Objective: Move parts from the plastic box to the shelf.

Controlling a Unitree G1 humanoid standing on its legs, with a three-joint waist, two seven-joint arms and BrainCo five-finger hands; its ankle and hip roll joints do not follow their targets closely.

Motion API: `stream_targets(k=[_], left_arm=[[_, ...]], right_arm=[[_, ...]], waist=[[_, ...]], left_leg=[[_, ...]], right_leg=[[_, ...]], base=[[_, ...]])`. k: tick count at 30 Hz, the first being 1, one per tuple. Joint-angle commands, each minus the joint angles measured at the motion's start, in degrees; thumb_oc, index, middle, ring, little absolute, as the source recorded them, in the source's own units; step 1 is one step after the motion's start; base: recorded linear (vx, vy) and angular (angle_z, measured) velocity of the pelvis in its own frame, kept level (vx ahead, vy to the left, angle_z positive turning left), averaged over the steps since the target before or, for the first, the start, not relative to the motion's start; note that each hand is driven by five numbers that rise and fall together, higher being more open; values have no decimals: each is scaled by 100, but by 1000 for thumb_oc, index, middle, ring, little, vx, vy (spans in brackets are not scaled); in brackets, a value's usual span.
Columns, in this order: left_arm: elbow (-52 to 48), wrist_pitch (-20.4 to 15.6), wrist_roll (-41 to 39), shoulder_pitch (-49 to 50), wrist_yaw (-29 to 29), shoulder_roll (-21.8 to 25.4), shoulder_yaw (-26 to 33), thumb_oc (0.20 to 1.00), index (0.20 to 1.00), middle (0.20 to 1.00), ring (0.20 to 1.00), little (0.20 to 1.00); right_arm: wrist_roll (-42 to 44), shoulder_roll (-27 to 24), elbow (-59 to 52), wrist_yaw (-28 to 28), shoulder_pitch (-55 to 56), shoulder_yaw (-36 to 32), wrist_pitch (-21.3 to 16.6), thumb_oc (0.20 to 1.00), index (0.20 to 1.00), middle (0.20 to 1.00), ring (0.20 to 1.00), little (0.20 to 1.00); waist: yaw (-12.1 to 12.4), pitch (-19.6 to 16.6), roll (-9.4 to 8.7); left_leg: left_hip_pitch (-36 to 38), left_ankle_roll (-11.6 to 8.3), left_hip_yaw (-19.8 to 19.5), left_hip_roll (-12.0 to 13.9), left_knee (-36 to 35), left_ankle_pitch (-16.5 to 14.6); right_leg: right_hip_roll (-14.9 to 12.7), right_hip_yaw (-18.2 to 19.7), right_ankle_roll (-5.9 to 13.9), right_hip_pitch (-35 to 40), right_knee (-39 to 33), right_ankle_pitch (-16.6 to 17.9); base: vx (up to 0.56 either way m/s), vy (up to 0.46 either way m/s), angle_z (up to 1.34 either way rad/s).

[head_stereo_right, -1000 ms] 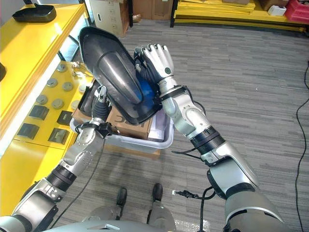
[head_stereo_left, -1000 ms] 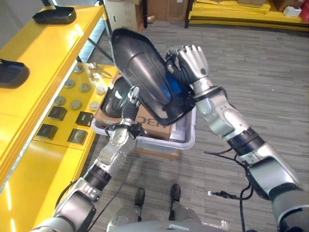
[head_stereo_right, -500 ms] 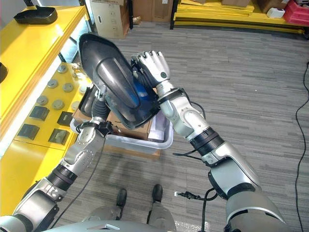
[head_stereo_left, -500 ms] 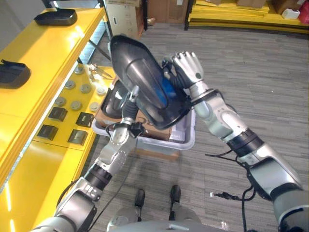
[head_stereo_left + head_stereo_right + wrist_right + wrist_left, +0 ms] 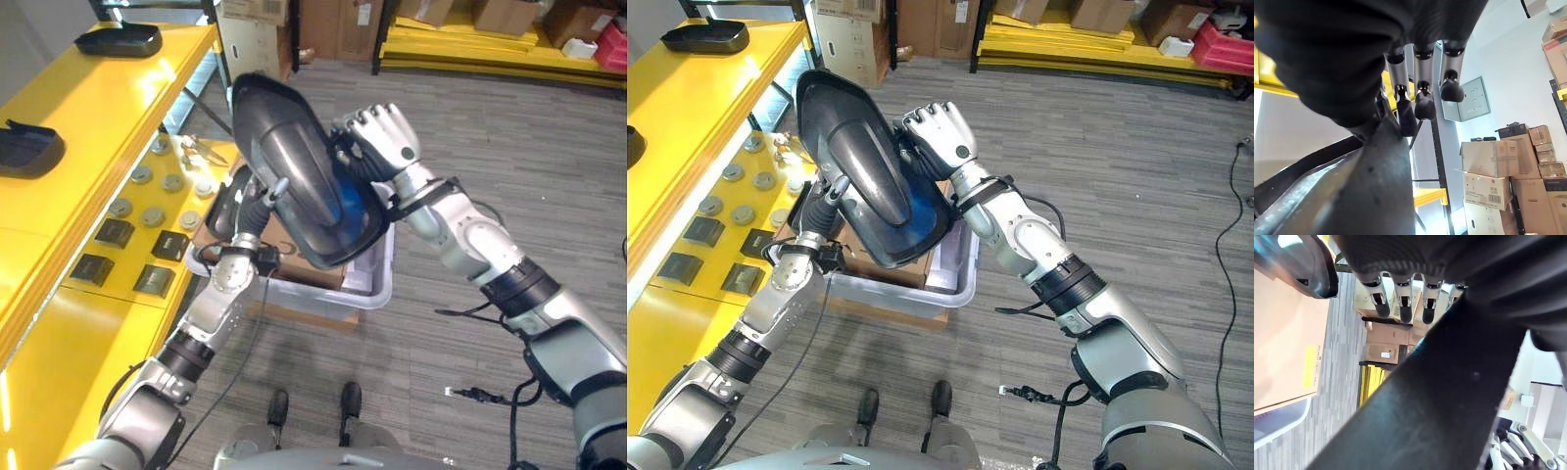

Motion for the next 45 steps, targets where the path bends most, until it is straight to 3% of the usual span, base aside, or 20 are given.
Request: stream_targets(k=[1,11,13,14,23,34,35,36,44,45], left_arm=[[116,-312,123,-723,-171,-207,-306,1000,1000,1000,1000,1000],[60,-329,29,-847,-40,-342,-282,1000,1000,1000,1000,1000],[42,-339,-45,-866,-12,-376,-289,432,432,432,432,432],[7,-359,-36,-853,7,-389,-262,200,200,200,200,200],[-46,-454,-5,-811,76,-448,-204,200,200,200,200,200],[-2,-583,133,-526,127,-466,-20,200,200,200,200,200],[-15,-583,236,-472,159,-435,52,200,200,200,200,200],[-10,-570,371,-396,217,-394,150,200,200,200,200,200],[134,-408,1580,195,558,-4,937,200,200,200,200,200],[98,-384,2184,337,728,200,1247,200,200,200,200,200]], right_arm=[[261,306,-741,17,-211,136,-480,200,200,200,200,200],[679,1050,-1100,146,159,208,-650,200,200,200,200,200],[800,1194,-1124,153,237,224,-657,200,200,200,200,200],[880,1321,-1145,147,313,203,-681,200,200,200,200,200],[1234,1681,-1218,207,527,295,-766,200,200,200,200,200],[1861,1721,-1393,270,743,232,-957,200,200,200,200,200],[1915,1677,-1437,237,834,134,-968,511,511,511,511,511],[2000,1629,-1489,203,983,-7,-979,1000,1000,1000,1000,1000],[3429,1555,-1650,255,2189,-1264,-1204,1000,1000,1000,1000,1000],[3745,1474,-1697,293,2489,-1686,-1306,1000,1000,1000,1000,1000]], waist=[[81,-477,-203],[73,-486,-166],[65,-485,-163],[62,-486,-164],[45,-483,-178],[45,-575,-223],[40,-587,-223],[32,-600,-226],[-37,-708,-207],[-65,-748,-197]], left_leg=[[-134,-222,136,269,-58,-404],[-110,-207,150,264,-56,-399],[-107,-205,154,262,-55,-395],[-105,-204,156,262,-55,-396],[-76,-206,173,279,-54,-396],[20,-214,195,306,-53,-434],[34,-220,200,312,-53,-436],[56,-223,199,319,-53,-442],[203,-258,237,372,-50,-474],[237,-277,265,386,-43,-483]], right_leg=[[-494,-236,605,759,36,-931],[-504,-234,588,778,44,-937],[-503,-228,583,775,47,-936],[-497,-219,582,775,46,-939],[-493,-197,572,791,59,-951],[-475,-198,562,881,90,-1009],[-471,-198,562,898,91,-1020],[-466,-202,561,917,98,-1033],[-428,-211,527,1056,141,-1123],[-419,-222,517,1102,149,-1144]], base=[[0,0,0],[0,0,0],[0,0,0],[0,0,0],[0,0,0],[0,0,0],[0,0,0],[0,0,0],[4,-16,0],[13,-48,-1]])
